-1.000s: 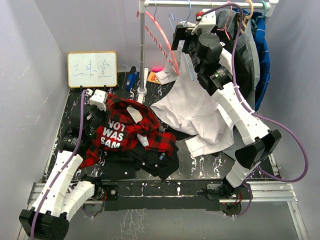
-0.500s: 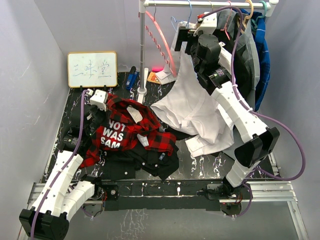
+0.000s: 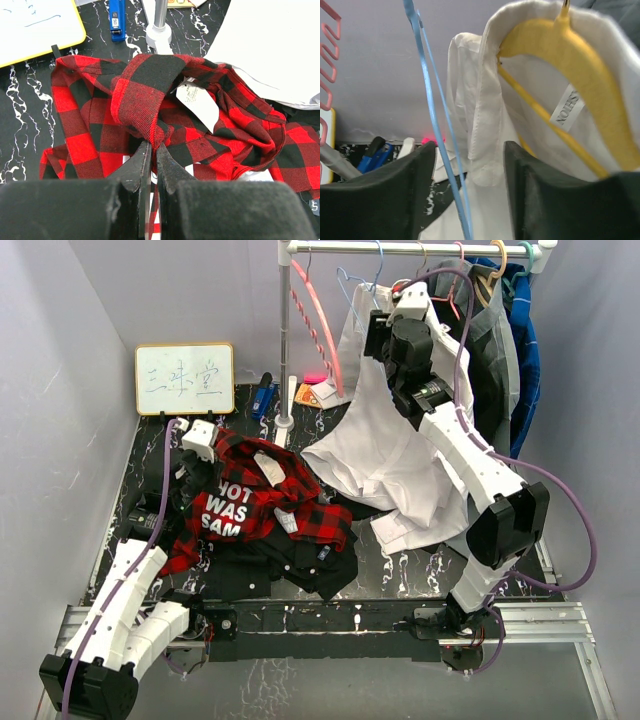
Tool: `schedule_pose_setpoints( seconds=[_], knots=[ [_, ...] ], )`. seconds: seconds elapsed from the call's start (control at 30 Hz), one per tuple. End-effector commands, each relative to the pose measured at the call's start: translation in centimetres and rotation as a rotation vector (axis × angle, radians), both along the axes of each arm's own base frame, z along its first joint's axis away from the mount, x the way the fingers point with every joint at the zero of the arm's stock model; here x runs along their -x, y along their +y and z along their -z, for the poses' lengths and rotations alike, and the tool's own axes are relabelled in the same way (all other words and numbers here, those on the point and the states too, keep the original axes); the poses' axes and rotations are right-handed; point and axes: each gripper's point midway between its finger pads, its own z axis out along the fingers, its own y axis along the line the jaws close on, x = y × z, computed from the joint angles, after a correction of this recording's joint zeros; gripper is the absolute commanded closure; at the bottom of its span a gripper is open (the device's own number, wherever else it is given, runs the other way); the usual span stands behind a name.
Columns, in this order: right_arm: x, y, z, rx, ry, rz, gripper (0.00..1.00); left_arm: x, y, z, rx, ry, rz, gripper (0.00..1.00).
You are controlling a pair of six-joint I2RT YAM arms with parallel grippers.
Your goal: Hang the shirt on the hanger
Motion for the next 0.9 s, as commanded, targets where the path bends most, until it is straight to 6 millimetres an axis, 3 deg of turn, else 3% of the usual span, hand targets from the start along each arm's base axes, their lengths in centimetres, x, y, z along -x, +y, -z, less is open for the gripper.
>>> schedule_pose_setpoints(
  seconds=[0.0,0.03,0.17,0.67,0.77,0.87],
  knots=[
    [0.2,0.2,-2.1,-0.041,-0.092,-0.029,0.57,0.1,-0.4,-0.2,0.006,-0.009,0.033,1.00],
    [0.2,0.2,-2.2,-0.042,-0.095,-0.032,0.70,0.1,-0.5,-0.2,0.007,-0.008,0.038,1.00],
    [0.4,0.6,-2.5,-0.034,-0.102,-0.062,0.99,0.4,-0.8,0.1,0.014,-0.001,0.058,1.00],
    [4.3,0.5,-9.7,-0.080,-0.232,-0.144,1.00,0.5,-1.1,0.9,0.009,0.015,0.078,1.00],
    [4.5,0.6,-9.9,-0.088,-0.207,-0.155,1.00,0.4,-1.0,0.8,0.003,0.013,0.075,1.00],
    [6.4,0.2,-9.8,-0.132,-0.196,-0.171,1.00,0.4,-0.9,0.7,-0.012,0.013,0.078,1.00]
  ],
)
